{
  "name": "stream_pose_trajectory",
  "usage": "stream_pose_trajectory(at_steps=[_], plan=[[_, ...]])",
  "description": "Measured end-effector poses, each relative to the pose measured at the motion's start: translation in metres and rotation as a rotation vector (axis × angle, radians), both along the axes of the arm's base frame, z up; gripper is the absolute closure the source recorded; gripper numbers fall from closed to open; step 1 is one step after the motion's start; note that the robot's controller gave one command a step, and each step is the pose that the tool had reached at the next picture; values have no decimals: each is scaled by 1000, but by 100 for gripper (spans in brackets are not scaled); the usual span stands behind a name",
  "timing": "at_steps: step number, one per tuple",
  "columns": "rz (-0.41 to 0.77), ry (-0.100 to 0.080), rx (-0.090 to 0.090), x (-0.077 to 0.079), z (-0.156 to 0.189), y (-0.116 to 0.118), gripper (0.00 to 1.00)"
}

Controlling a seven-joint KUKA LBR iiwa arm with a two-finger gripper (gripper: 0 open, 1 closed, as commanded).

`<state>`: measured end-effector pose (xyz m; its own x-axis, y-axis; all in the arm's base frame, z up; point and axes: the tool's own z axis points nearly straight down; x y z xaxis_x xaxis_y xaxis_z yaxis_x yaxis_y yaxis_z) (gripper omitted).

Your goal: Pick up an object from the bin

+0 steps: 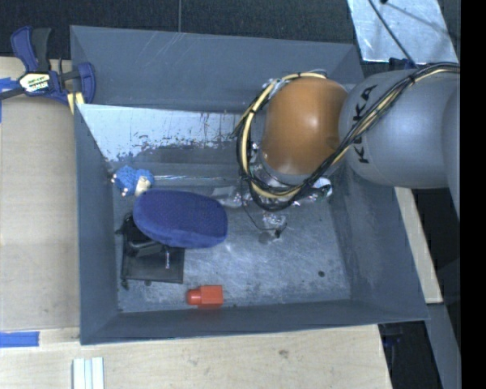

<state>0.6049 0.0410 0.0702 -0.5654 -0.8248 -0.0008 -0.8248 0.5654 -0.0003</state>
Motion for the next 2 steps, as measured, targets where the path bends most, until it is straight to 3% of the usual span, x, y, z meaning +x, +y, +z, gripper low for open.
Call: stream_pose_trajectory(at_steps=[1, 2], plan=[[-3, -1, 1, 1, 1, 0, 100], [-7, -9, 1, 3, 54, 0, 100]])
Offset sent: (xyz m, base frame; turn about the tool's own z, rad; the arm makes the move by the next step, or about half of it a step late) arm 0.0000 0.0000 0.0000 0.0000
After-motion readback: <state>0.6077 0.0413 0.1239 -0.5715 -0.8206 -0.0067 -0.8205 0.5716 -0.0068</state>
